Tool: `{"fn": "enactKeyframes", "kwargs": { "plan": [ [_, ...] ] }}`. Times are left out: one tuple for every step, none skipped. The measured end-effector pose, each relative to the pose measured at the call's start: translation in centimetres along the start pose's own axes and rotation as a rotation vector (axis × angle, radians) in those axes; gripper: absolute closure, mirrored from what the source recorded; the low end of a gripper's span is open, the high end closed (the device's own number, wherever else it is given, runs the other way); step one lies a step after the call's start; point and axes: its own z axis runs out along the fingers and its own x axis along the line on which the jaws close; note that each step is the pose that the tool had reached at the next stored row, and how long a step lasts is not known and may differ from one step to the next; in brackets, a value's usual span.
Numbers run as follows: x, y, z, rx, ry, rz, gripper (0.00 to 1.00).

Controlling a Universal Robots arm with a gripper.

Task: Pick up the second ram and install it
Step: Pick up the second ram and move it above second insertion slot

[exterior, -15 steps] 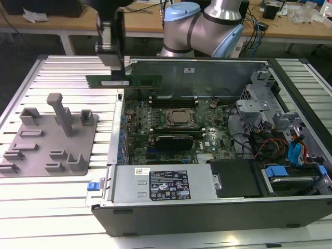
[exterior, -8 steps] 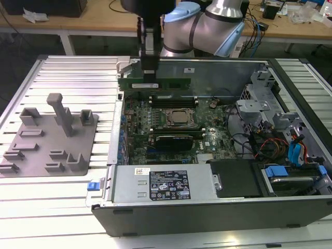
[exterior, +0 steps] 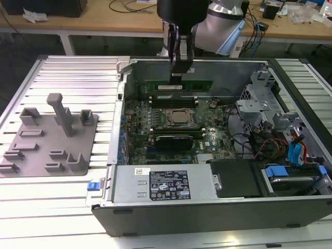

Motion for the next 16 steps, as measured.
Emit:
{"fn": "enactKeyframes", "kwargs": {
  "plan": [
    [-0.18, -0.09, 0.14, 0.0, 0.0, 0.0, 0.91],
    [-0.42, -0.19, 0.33, -0.0001, 0.0001, 0.0, 0.91],
    [-0.66, -0.3, 0.55, -0.0001, 0.0002, 0.0, 0.91],
    [-1.04, -0.43, 0.92, 0.0, 0.0, 0.0, 0.91],
    [-1.3, -0.49, 1.16, -0.0001, 0.0001, 0.0, 0.91],
    [-1.58, -0.57, 1.54, 0.0, 0.0, 0.0, 0.91],
    [-1.78, -0.62, 1.86, -0.0001, 0.0001, 0.0, 0.91],
    [-1.9, -0.66, 2.05, -0.0001, 0.0001, 0.0, 0.91],
    [-2.01, -0.69, 2.23, -0.0001, 0.0001, 0.0, 0.91],
    [-2.31, -0.77, 2.74, 0.0, 0.0, 0.0, 0.91],
    [-2.45, -0.81, 2.97, -0.0001, 0.0001, 0.0, 0.91],
    [-2.55, -0.84, 3.14, 0.0, 0.0001, 0.0, 0.91],
    [-2.68, -0.88, 3.37, 0.0, 0.0, 0.0, 0.91],
    [-2.79, -0.91, 3.58, -0.0001, 0.0, 0.0, 0.91],
    [-2.88, -0.94, 3.75, 0.0, 0.0, 0.0, 0.91],
    [-2.97, -0.97, 3.96, -0.0001, 0.0001, 0.0, 0.91]
  ]
}}
